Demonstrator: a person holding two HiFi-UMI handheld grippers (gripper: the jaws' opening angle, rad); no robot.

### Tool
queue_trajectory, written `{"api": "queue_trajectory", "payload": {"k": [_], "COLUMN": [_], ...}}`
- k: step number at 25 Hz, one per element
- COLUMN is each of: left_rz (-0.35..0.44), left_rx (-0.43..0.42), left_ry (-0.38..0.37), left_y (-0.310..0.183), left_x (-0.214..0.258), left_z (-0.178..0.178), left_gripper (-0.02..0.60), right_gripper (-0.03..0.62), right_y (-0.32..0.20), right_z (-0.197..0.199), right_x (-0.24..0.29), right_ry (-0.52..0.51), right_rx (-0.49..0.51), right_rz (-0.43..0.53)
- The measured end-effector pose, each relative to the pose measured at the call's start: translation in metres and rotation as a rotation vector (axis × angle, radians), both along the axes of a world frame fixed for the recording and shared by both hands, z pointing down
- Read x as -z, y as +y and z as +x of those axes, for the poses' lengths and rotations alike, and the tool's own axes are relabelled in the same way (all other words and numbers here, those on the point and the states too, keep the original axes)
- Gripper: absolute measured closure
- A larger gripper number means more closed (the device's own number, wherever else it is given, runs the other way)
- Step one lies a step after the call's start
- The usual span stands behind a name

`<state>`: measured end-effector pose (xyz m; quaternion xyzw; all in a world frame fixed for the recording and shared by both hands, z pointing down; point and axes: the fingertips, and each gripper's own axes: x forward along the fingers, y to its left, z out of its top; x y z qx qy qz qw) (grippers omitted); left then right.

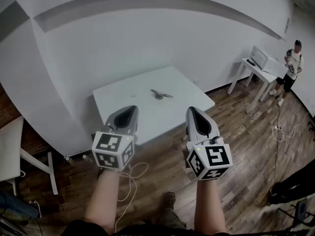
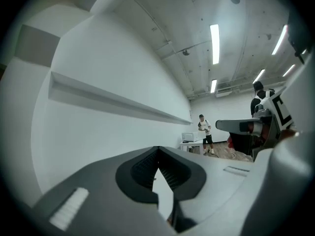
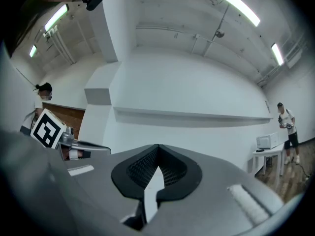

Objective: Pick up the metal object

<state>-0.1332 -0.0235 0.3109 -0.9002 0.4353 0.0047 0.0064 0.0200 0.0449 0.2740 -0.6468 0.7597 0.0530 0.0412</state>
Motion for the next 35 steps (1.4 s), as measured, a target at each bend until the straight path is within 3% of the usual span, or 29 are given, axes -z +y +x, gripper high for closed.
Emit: {"api": "queue_trajectory", "payload": {"k": [17,24,35], "left_rz": [0.004,-0.015,-0.031], "left_rx": [0.157,0.167,0.135], "left_ry": [0.003,-0.016,-0.028], "left_y": [-0.164,-0.205,-0.275], "left_x": [-0.003,-0.013,-0.021], "left_z": [0.091,0.113,0.132], "left_gripper": [0.584,0.584,0.584], "right_gripper": [0.583,0.583,0.585], "right_y": [-0.189,-0.235,-0.3], "right_z": [0.095,0.113,0.13], "right_x": [0.002,-0.003,-0.011], "right_ry": [0.058,0.017,0.013], "right_rx": [0.141,0.185,0.161], "right_rz": [0.005,0.006,-0.004]}}
